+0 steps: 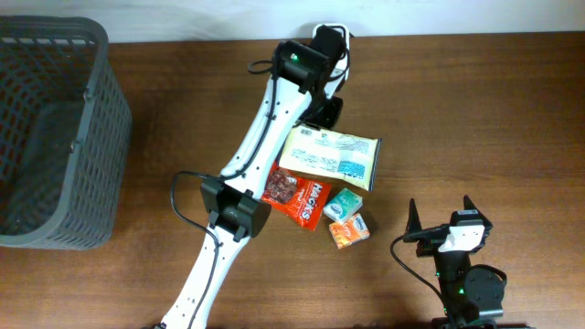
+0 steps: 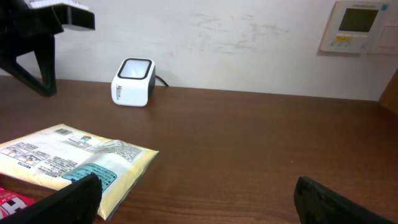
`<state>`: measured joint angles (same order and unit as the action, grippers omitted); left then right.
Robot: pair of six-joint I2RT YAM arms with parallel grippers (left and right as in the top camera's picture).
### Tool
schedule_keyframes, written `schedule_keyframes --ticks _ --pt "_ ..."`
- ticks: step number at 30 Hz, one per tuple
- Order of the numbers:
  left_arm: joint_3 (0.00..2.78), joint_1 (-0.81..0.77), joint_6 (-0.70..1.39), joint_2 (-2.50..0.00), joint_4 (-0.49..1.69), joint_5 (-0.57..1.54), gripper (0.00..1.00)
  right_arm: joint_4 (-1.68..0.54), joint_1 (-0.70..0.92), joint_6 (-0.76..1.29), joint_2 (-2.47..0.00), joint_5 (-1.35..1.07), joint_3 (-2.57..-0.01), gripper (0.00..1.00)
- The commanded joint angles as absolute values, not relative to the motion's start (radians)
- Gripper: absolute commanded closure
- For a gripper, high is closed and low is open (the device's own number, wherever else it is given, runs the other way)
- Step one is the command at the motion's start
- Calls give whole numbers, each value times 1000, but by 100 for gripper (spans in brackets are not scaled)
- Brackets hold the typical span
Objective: Scan the item barcode
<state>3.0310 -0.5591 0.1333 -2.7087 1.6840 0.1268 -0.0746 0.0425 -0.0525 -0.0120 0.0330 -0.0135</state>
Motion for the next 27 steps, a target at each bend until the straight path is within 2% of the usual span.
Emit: schedule_keyframes --ticks 1,12,23,27 --pt "2972 -602 172 -2717 1677 193 100 -79 38 -44 -6 38 -6 2" --pt "2722 -675 171 -2717 1606 187 100 -79 38 -44 -6 38 -6 2" --pt "2465 -671 171 -2718 1198 105 100 -79 38 -44 -6 38 -6 2" --pt "2445 -659 171 -2717 1134 56 100 -79 38 -44 -6 38 -6 2"
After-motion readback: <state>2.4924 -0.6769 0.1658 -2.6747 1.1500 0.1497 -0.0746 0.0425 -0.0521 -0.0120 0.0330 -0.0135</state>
